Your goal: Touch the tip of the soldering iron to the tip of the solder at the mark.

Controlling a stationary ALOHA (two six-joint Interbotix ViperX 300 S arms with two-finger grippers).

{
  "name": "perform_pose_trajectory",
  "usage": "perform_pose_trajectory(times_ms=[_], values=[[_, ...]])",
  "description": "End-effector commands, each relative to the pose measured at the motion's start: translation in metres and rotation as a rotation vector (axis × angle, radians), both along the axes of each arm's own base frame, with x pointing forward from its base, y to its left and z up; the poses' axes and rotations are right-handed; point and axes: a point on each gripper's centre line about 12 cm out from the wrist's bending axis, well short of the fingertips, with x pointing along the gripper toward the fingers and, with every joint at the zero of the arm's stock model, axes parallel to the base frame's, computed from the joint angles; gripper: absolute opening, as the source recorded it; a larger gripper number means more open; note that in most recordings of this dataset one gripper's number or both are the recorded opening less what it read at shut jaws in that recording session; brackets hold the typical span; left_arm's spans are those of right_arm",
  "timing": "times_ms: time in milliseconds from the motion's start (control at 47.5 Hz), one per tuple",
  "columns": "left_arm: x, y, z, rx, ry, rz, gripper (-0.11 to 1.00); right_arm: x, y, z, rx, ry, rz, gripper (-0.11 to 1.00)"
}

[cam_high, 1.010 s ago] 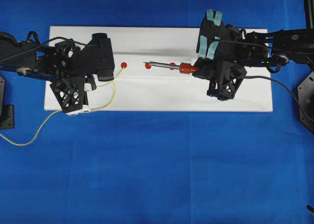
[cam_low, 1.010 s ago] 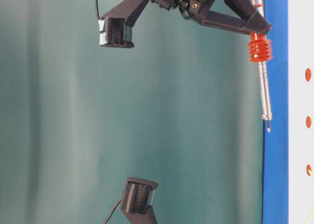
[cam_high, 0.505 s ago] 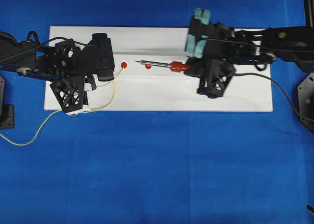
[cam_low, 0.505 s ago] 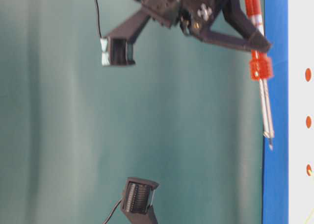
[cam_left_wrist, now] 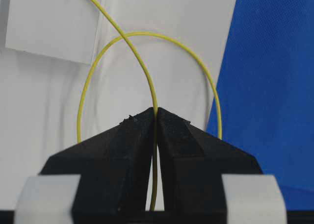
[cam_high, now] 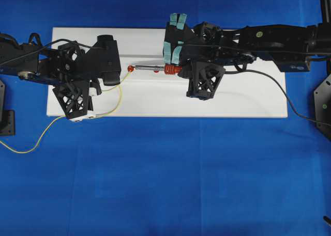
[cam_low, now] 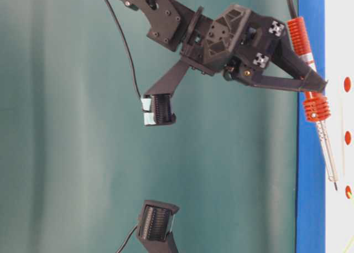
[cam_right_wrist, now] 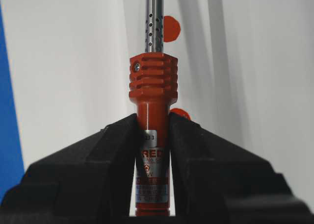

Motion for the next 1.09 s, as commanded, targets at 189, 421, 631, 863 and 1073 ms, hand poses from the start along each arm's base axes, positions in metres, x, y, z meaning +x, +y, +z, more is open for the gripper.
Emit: perform_pose_trajectory(times_ms=[189,421,631,863,1073], values=[[0.005,0.0,0.008,0.003,-0.029,0.001,0.02,0.004,-0.004,0.008,-0.006,-0.024,-0.009,0.06],[0.009,0.001,0.011,0.008,-0.033,-0.007,0.02,0.004,-0.003,0.005,-0.005,-0.018,-0.006,0.06],[0.01,0.001,0.013,0.007,-0.023,-0.007,0.02,0.004,-0.001,-0.001,-0.003,-0.002,0.001,0.06],[0.008,0.001,0.012,0.002,-0.001,-0.002,0.02,0.004,0.0,-0.001,-0.004,-0.005,0.003,0.06],[0.007,0.001,0.013,0.003,0.006,-0.003,0.02,0.004,0.0,-0.001,-0.004,-0.005,0.003,0.06]])
